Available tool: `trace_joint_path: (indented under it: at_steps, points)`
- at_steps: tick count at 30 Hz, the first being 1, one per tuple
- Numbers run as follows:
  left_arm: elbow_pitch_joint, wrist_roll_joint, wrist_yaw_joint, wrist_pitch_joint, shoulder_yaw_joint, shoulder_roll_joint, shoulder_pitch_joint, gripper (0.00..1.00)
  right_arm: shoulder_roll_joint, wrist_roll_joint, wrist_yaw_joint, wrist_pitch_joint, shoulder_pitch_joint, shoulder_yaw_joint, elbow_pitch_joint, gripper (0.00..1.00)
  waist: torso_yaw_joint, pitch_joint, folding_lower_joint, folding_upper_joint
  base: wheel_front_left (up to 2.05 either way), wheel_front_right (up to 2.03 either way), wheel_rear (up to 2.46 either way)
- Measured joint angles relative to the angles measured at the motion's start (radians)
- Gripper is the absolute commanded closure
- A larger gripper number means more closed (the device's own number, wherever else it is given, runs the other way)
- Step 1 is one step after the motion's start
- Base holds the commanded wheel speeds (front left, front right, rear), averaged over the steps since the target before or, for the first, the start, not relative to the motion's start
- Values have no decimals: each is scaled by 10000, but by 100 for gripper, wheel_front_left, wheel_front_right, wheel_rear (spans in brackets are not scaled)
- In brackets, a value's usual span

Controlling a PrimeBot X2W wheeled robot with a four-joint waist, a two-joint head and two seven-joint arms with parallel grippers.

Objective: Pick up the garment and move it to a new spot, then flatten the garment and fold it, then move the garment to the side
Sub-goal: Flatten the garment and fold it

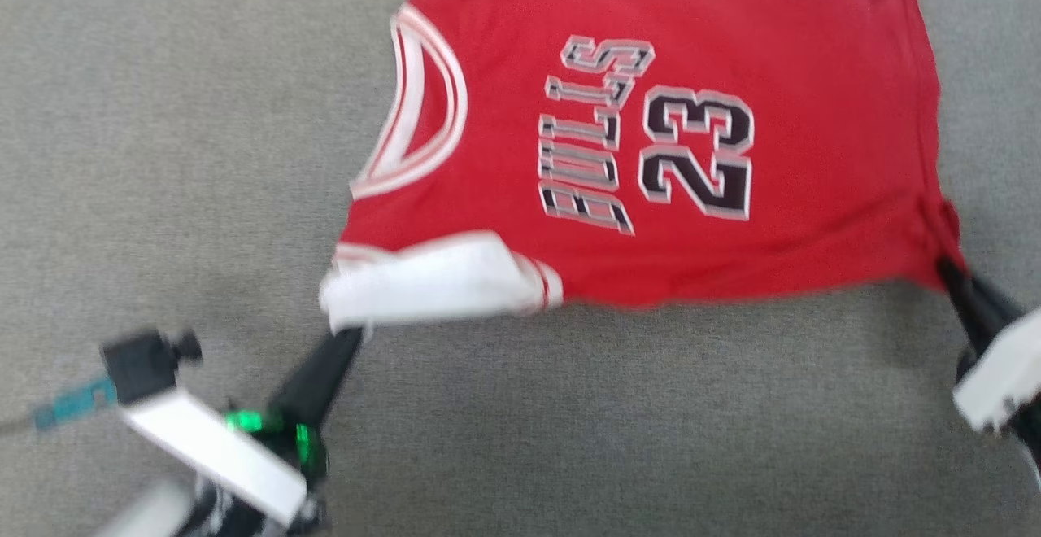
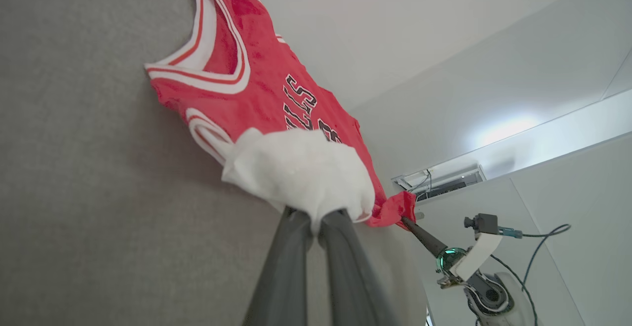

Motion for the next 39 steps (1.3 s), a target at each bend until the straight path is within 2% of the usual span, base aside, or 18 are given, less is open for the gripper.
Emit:
trace_joint_path:
  at_steps: [5, 10, 14, 18, 24, 30, 35, 39]
  points:
    - [-1415, 155, 0, 0, 67, 642, 1647, 100, 343, 128, 0, 602, 1785, -506, -1461, 100, 146, -252, 1, 0, 0, 0, 0]
    - [-2291, 196, 0, -6, -94, 1277, 2356, 100, 640, 203, 0, 1127, 2814, -821, -2443, 100, 219, -332, 0, 0, 0, 0, 0]
    - [-2930, 322, 0, 59, -295, 1722, 2499, 100, 846, 255, -2, 1576, 3455, -1076, -3139, 100, 135, -331, 0, 0, 0, 0, 0]
    - [-2989, 458, 0, 213, -291, 1894, 1992, 100, 1129, 249, -2, 1645, 3417, -1195, -3453, 100, -55, -283, 0, 0, 0, 0, 0]
    - [-2259, 77, 2, 980, 56, 1687, 52, 100, 1442, 146, -2, 1409, 2168, -1028, -2930, 100, -405, -28, 0, 0, 0, 0, 0]
    - [-997, -750, 0, 1875, 888, 1091, -1983, 100, 1546, 17, -2, 1068, 725, -840, -1983, 100, -746, 419, 0, 0, 0, 0, 0]
    - [558, -1022, 0, 2619, 1459, 631, -2958, 100, 1664, -17, -2, 616, -136, -635, -1170, 100, -1005, 819, 1, 0, 0, 0, 0]
    - [1486, -826, 0, 3150, 1569, 407, -3275, 100, 1733, -15, -2, 284, -609, -385, -554, 100, -1188, 1125, 0, 0, 0, 0, 0]
